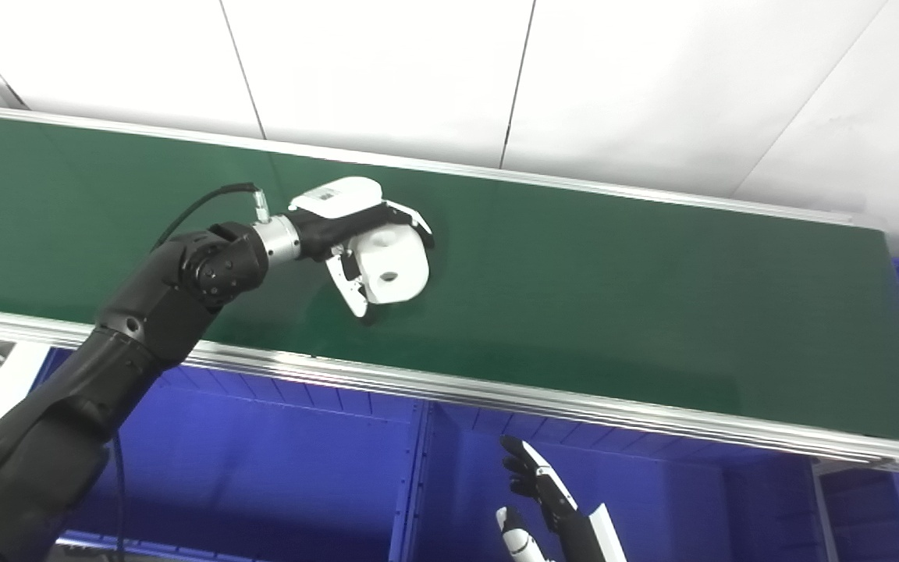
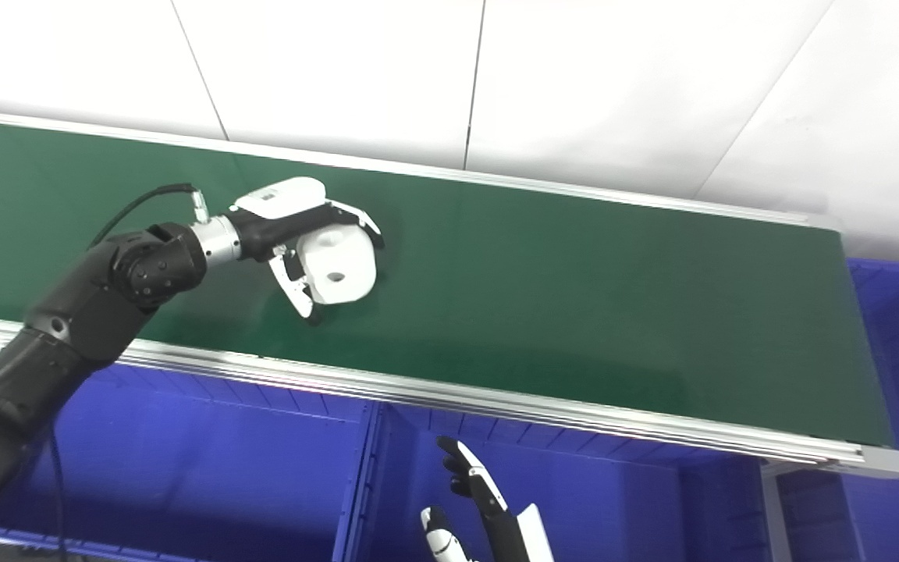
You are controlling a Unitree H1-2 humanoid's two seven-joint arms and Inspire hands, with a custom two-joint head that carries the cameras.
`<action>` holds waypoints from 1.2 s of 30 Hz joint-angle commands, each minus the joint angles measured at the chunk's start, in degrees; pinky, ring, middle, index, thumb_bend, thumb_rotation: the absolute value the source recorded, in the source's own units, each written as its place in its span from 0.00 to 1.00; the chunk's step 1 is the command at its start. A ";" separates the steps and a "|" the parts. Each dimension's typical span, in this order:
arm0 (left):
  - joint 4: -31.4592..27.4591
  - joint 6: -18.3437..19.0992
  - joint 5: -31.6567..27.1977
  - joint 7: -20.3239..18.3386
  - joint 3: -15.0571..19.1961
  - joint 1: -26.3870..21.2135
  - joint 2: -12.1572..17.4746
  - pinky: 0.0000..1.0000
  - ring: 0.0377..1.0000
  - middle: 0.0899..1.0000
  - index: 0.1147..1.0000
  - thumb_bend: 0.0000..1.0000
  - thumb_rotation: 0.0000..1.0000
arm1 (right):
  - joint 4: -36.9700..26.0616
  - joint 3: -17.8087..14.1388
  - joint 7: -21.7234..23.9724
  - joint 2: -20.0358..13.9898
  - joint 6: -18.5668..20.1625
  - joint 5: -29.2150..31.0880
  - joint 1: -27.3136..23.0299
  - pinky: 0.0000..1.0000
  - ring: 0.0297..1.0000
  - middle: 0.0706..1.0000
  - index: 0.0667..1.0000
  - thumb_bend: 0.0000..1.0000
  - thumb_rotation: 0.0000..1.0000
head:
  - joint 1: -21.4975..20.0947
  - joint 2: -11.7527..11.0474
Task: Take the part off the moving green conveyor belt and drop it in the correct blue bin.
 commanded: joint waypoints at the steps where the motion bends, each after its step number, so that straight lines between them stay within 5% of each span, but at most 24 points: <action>1: -2.67 -1.66 -3.72 0.48 -0.10 -1.07 0.19 0.42 0.48 0.60 0.51 0.42 0.00 | -4.18 1.85 0.72 0.70 -2.53 0.23 2.28 0.83 0.88 0.91 0.89 0.30 0.83 | 0.06 0.09; 4: -3.82 -1.65 -7.88 0.50 -0.31 -1.39 0.45 0.42 0.48 0.45 0.39 0.46 0.00 | -4.24 1.89 0.70 0.87 -2.40 0.23 2.16 0.83 0.88 0.91 0.89 0.29 0.82 | -0.06 0.15; 14: -6.65 -1.66 -13.46 2.44 -0.22 -0.91 1.14 0.39 0.45 0.45 0.15 0.47 0.00 | -4.51 1.90 0.71 0.97 -1.88 0.12 1.94 0.83 0.88 0.90 0.88 0.28 0.81 | -0.18 0.30; 29: -16.75 -1.39 -14.97 0.26 5.40 0.47 3.28 0.39 0.44 0.45 0.16 0.47 0.00 | -4.59 1.98 0.89 1.03 -1.32 0.03 1.49 0.82 0.87 0.90 0.88 0.28 0.79 | -0.47 0.87; 36: -25.76 -0.43 -19.41 0.97 11.55 9.14 2.59 0.38 0.44 0.46 0.18 0.47 0.00 | -4.54 2.02 0.88 1.17 -1.15 0.15 1.53 0.82 0.88 0.90 0.88 0.27 0.77 | -0.48 0.99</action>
